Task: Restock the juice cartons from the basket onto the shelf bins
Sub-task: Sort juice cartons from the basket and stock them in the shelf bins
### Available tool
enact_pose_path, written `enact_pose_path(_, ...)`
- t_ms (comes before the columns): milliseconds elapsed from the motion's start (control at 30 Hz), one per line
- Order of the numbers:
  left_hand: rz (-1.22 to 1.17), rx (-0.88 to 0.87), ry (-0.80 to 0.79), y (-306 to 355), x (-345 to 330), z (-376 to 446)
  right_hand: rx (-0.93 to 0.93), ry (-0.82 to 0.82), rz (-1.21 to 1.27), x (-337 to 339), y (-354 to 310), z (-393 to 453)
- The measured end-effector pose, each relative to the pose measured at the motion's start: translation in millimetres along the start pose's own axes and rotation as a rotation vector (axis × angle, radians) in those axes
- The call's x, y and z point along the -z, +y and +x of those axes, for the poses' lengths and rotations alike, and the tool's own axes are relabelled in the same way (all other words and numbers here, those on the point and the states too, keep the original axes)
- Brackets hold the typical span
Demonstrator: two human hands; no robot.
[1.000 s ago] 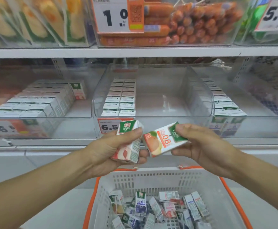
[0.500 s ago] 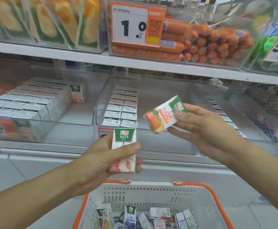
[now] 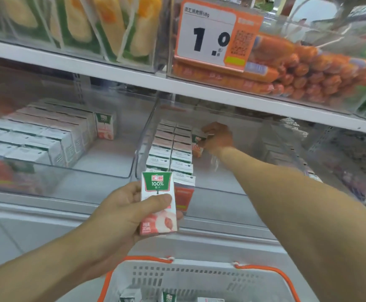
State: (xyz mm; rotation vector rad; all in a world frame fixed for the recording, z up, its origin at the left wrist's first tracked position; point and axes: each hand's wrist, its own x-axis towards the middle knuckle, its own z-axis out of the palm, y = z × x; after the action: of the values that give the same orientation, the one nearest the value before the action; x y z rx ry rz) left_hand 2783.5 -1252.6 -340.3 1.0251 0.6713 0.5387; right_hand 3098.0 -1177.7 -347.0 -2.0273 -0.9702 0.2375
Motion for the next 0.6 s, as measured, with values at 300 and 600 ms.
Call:
enact_pose_path(300, 0.036, -0.047, 0.003, 11.7, 0.2, -2.8, -0.028, -0.011, -0.183, -1.8, -9.6, -6.3)
enact_pose_path(600, 0.228, -0.366, 0.067, 67.0, 27.2, -24.7, 0.477, -0.507, -0.277, 50.6, -34.8, -166.1)
